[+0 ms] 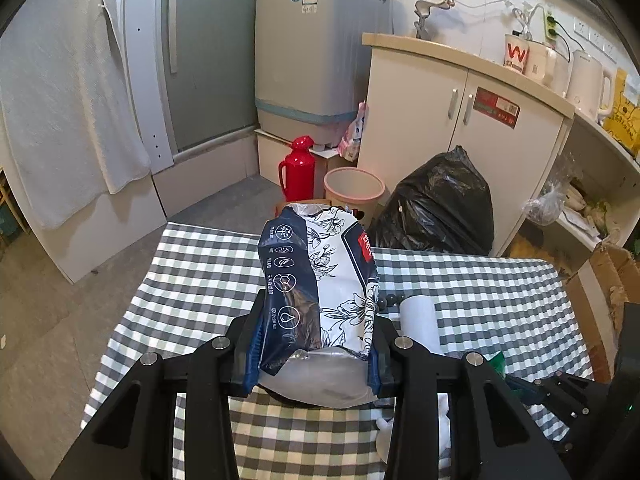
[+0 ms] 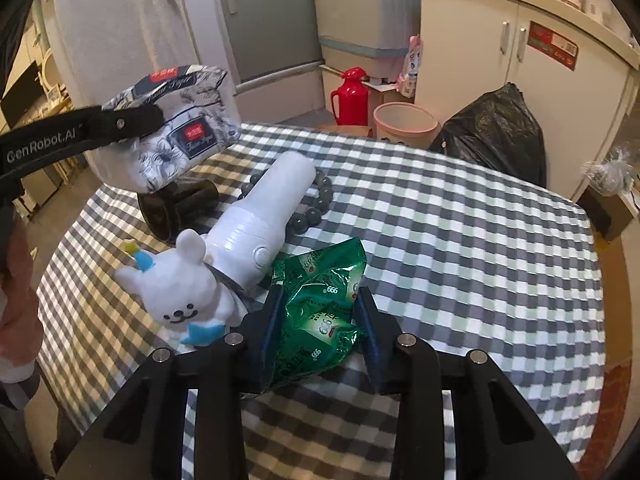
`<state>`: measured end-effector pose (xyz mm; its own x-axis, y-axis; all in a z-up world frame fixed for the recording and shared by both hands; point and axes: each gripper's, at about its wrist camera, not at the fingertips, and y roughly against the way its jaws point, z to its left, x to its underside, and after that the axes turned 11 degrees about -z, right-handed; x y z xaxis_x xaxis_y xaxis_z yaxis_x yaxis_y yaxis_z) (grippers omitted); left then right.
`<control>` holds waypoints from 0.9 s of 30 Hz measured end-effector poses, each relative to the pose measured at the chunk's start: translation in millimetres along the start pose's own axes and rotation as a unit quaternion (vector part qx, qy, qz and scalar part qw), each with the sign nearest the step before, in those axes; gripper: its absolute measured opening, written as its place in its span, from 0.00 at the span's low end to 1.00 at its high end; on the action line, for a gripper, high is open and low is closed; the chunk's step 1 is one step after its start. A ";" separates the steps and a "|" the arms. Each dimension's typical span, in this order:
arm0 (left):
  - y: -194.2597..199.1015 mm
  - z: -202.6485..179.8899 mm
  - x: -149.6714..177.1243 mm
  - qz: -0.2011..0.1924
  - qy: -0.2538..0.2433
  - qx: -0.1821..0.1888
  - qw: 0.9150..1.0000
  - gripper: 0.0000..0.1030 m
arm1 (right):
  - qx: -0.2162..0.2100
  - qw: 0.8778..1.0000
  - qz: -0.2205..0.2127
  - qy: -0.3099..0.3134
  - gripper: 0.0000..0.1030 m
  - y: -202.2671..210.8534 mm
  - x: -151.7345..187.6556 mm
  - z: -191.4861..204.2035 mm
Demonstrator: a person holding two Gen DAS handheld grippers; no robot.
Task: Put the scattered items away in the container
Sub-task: 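Lift and carry the snack bag and green packet over the cardboard box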
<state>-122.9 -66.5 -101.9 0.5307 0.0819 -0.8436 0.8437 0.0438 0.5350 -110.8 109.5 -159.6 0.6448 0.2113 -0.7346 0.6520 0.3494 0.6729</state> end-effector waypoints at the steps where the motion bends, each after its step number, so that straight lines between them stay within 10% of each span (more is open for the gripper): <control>1: 2.4 -0.3 -0.3 -0.001 0.001 0.000 1.000 0.39 | 0.001 1.000 -0.003 -0.001 0.34 4.1 -0.4 -0.5; 27: 106.3 -15.0 -25.4 -0.073 -0.027 -0.001 0.997 0.39 | 0.032 0.991 -0.132 0.001 0.34 127.4 -31.0 17.4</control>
<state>-47.9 -49.0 -22.9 0.4058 0.0208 -0.9137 0.9122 0.0537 0.4063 -40.8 131.6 -49.7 0.4485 0.1215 -0.8855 0.8218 0.3336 0.4619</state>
